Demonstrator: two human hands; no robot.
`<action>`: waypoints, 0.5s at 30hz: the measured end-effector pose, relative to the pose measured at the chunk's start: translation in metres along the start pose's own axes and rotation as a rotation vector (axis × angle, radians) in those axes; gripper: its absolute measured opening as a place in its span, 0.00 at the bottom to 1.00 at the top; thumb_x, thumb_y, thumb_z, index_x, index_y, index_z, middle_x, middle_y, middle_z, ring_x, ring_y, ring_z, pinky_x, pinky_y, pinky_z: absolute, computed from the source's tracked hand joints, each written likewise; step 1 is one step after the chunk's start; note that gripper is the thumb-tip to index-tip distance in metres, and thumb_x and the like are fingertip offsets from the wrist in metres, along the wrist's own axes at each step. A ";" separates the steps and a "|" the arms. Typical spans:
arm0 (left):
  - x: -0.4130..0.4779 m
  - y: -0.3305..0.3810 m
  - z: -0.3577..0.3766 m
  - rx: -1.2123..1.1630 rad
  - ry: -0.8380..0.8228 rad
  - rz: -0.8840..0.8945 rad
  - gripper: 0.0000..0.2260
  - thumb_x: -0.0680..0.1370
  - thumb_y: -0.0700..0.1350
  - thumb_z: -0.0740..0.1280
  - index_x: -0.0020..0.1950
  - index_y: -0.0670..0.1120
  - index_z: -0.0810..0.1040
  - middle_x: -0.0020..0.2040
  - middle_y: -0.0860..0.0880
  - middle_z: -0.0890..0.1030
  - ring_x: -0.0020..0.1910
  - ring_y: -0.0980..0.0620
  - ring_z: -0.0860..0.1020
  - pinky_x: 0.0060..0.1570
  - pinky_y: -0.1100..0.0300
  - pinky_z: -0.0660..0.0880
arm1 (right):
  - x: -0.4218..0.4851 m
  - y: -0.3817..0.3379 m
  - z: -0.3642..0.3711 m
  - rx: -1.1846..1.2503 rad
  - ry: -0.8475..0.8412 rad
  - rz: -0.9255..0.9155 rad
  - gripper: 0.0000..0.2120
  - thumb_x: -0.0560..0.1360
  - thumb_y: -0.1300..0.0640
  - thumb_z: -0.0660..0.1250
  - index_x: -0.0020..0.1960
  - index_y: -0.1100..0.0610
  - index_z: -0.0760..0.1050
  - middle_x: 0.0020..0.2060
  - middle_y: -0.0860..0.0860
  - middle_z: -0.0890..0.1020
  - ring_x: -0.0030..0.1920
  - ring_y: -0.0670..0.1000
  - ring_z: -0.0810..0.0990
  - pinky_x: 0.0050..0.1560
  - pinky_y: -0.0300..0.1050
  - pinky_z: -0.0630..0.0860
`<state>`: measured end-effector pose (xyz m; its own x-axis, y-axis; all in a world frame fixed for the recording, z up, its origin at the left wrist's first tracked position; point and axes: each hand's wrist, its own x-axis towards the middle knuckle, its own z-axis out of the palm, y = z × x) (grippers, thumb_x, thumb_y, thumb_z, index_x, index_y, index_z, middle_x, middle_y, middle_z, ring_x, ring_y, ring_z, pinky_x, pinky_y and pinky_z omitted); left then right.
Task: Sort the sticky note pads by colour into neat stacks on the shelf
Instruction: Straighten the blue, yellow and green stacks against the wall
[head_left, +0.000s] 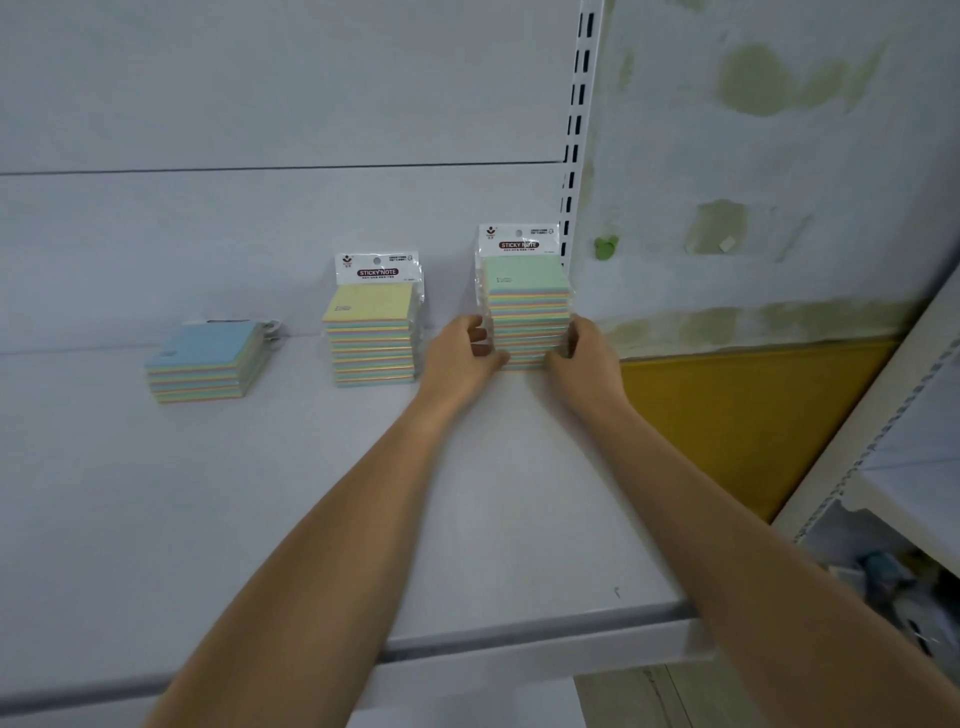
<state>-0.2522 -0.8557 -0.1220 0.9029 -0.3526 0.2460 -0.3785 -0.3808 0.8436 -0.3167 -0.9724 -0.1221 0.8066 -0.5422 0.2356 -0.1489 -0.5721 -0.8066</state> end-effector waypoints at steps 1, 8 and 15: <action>0.001 0.000 0.000 0.013 -0.003 0.011 0.20 0.72 0.37 0.69 0.63 0.37 0.72 0.59 0.41 0.79 0.57 0.45 0.79 0.52 0.62 0.72 | 0.001 0.001 0.001 -0.019 -0.003 0.002 0.15 0.74 0.65 0.58 0.60 0.62 0.70 0.54 0.58 0.79 0.50 0.55 0.76 0.43 0.41 0.65; 0.004 -0.002 0.000 0.030 -0.032 0.034 0.16 0.72 0.34 0.68 0.60 0.36 0.76 0.57 0.39 0.81 0.55 0.44 0.81 0.54 0.60 0.74 | -0.001 -0.001 0.000 -0.092 -0.046 0.003 0.17 0.74 0.65 0.58 0.62 0.63 0.67 0.58 0.59 0.77 0.57 0.58 0.75 0.46 0.41 0.66; -0.007 0.009 -0.004 0.204 0.015 0.064 0.15 0.72 0.37 0.66 0.58 0.36 0.74 0.57 0.39 0.79 0.56 0.42 0.78 0.52 0.56 0.72 | -0.010 -0.010 -0.004 0.029 0.044 0.016 0.18 0.75 0.64 0.58 0.65 0.64 0.64 0.58 0.58 0.74 0.55 0.56 0.74 0.39 0.36 0.64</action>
<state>-0.2612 -0.8533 -0.1141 0.8781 -0.3697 0.3039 -0.4671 -0.5235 0.7126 -0.3255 -0.9639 -0.1135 0.7781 -0.5783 0.2453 -0.1447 -0.5449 -0.8259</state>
